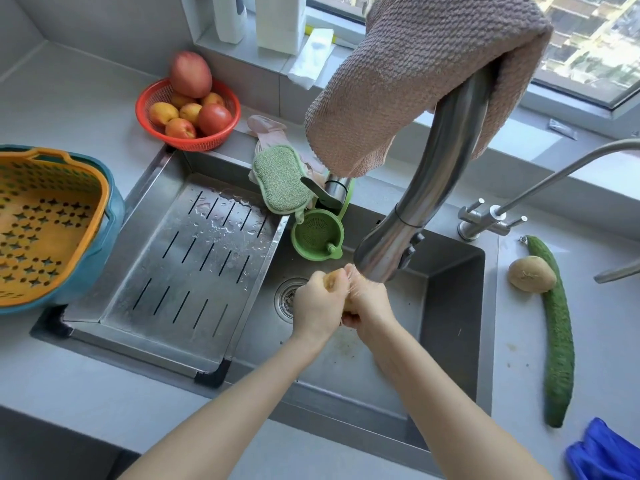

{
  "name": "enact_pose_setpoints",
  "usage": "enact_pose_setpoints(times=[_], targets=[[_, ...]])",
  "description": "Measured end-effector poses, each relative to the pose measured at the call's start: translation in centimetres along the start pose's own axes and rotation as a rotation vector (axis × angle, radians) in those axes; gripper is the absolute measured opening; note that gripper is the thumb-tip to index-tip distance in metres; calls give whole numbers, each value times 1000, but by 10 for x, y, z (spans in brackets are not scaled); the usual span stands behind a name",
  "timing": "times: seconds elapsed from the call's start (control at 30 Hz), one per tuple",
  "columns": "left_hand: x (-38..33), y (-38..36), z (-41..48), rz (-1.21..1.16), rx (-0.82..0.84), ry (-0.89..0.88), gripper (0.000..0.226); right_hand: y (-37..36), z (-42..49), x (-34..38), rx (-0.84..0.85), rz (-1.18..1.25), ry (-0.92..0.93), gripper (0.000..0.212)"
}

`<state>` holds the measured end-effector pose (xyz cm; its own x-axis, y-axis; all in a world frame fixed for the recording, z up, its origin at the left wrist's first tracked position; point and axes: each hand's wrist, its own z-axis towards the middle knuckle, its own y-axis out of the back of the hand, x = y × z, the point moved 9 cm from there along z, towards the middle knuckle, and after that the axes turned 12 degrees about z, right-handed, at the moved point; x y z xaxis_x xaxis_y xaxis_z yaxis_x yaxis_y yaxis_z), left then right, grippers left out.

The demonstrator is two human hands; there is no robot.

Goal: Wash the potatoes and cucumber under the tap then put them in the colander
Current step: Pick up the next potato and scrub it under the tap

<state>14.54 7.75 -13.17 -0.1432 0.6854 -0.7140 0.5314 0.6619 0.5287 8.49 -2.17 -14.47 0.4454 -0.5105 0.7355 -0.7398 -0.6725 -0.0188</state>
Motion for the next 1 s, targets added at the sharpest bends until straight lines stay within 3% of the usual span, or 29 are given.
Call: enact_pose_setpoints(times=[0.1, 0.17, 0.27, 0.4, 0.5, 0.57, 0.63, 0.73, 0.83, 0.93, 1.0], targets=[[-1, -4, -2, -27, 108, -18, 36, 1, 0, 2, -7, -24, -47, 27], [-2, -8, -2, -137, 174, 27, 34, 2, 0, 6, -35, -41, 67, 22], [-10, 0, -1, -275, 126, 69, 30, 2, -5, 7, -78, -59, 193, 44], [-18, 7, 3, -233, 45, 52, 30, 2, -15, 19, -52, -69, 286, 36], [0, -7, 10, -469, 121, 333, 32, 4, -22, 24, -121, -278, 432, 68], [15, -23, 10, -587, 255, 558, 35, -2, -26, 24, -123, -474, 542, 76], [22, -36, 10, -626, 390, 657, 35, -2, -33, 28, -112, -529, 608, 68], [22, -47, 4, -666, 564, 671, 30, 3, -39, 28, -28, -440, 641, 40], [21, -51, 1, -783, 584, 650, 36, 13, -40, 27, 51, -218, 587, 10], [23, -53, -4, -982, 552, 653, 40, 26, -43, 33, 84, -250, 613, 14], [24, -50, -6, -979, 548, 608, 32, 32, -42, 31, 124, -288, 623, 29]])
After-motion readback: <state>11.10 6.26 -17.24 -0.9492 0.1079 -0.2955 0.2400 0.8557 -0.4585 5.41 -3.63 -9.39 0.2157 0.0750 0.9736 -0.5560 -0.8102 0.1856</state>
